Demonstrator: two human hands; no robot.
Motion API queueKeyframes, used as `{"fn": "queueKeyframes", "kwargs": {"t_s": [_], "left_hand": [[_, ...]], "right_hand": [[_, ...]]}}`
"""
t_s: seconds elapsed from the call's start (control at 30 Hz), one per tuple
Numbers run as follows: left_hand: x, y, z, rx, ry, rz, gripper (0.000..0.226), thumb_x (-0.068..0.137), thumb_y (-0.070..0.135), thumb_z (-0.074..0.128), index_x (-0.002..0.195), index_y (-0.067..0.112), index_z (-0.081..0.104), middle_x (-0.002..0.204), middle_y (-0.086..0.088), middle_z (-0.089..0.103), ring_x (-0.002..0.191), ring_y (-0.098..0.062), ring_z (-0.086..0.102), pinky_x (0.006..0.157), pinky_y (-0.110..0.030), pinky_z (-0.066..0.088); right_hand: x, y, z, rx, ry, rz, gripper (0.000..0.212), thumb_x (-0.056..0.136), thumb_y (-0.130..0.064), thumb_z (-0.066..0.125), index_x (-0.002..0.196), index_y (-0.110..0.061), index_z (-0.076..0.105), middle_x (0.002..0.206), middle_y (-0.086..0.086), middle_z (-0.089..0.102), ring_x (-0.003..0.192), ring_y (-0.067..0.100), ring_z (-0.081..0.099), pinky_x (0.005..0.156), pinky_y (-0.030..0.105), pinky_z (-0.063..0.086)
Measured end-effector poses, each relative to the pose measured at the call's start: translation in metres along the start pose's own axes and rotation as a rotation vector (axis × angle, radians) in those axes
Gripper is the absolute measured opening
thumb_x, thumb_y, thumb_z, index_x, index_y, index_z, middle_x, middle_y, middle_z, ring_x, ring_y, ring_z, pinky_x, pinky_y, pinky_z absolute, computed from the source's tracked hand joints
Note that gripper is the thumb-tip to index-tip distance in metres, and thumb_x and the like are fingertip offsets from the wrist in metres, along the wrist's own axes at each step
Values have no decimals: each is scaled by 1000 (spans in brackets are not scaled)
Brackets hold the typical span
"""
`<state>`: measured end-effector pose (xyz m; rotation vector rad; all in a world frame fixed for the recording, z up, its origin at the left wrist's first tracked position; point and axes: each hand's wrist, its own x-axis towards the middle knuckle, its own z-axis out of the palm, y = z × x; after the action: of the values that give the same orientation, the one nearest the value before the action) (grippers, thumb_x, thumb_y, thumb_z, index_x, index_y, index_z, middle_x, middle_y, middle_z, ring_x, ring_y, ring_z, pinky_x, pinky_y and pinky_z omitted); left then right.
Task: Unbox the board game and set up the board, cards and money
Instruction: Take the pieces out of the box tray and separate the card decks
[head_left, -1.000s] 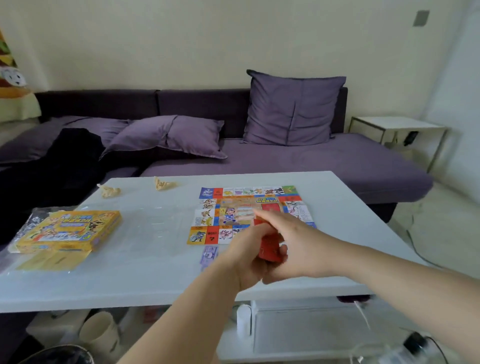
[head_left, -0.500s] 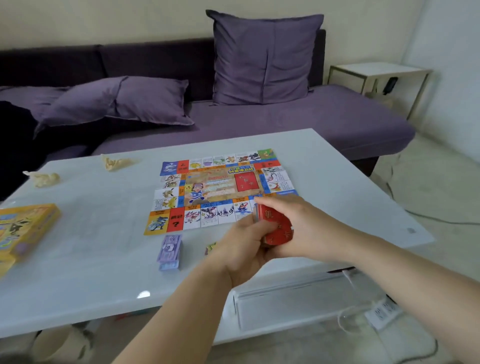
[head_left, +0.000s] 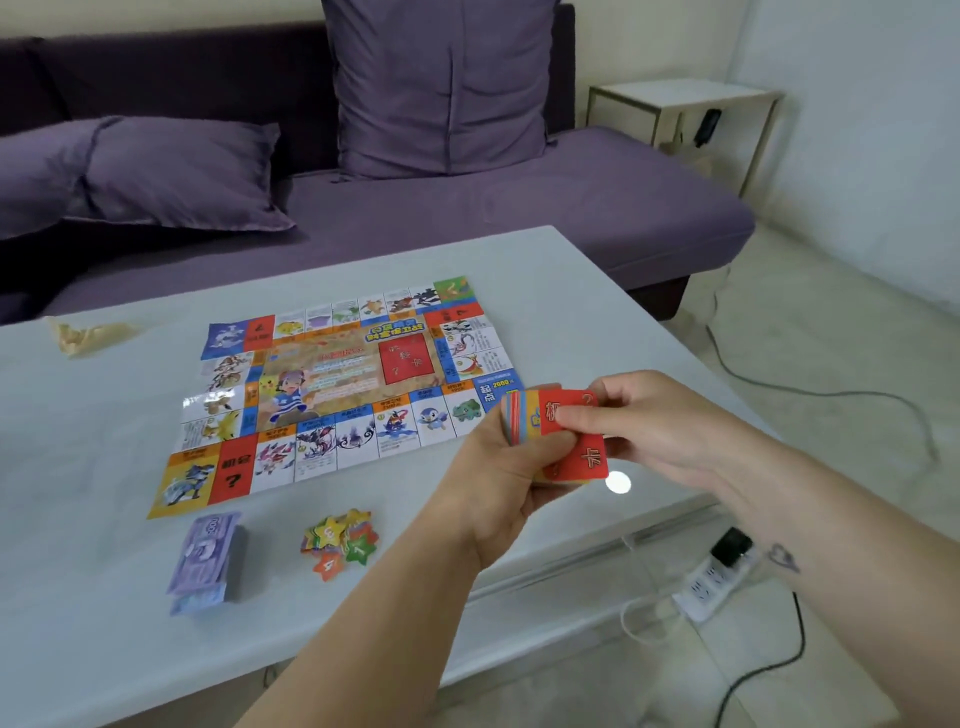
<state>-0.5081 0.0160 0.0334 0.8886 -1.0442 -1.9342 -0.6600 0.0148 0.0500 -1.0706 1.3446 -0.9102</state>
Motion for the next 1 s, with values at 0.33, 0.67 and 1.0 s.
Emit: {"fn": "queueKeyframes", "kwargs": {"t_s": [0.33, 0.67, 1.0], "left_hand": [[10, 0, 0, 19, 87, 24, 19, 91, -2, 48, 102, 10, 59, 85, -6, 73, 74, -15, 69, 67, -25, 58], [6, 14, -26, -43, 255, 36, 18, 89, -3, 53, 100, 11, 59, 80, -6, 73, 68, -16, 71, 64, -27, 59], [7, -10, 5, -106, 166, -68, 18, 85, -4, 58, 94, 11, 59, 75, -5, 72, 63, -16, 69, 63, -26, 57]], "right_hand": [[6, 8, -27, 26, -13, 22, 12, 89, -12, 61, 99, -11, 67, 93, 7, 72, 84, 15, 67, 81, 27, 56], [29, 46, -2, -971, 145, -161, 28, 75, -40, 75, 95, -34, 55, 83, -12, 56, 80, 10, 54, 81, 30, 39], [3, 13, -11, -394, 93, -51, 22, 84, -37, 68, 77, -16, 66, 68, -6, 64, 60, 6, 54, 62, 22, 43]]}}
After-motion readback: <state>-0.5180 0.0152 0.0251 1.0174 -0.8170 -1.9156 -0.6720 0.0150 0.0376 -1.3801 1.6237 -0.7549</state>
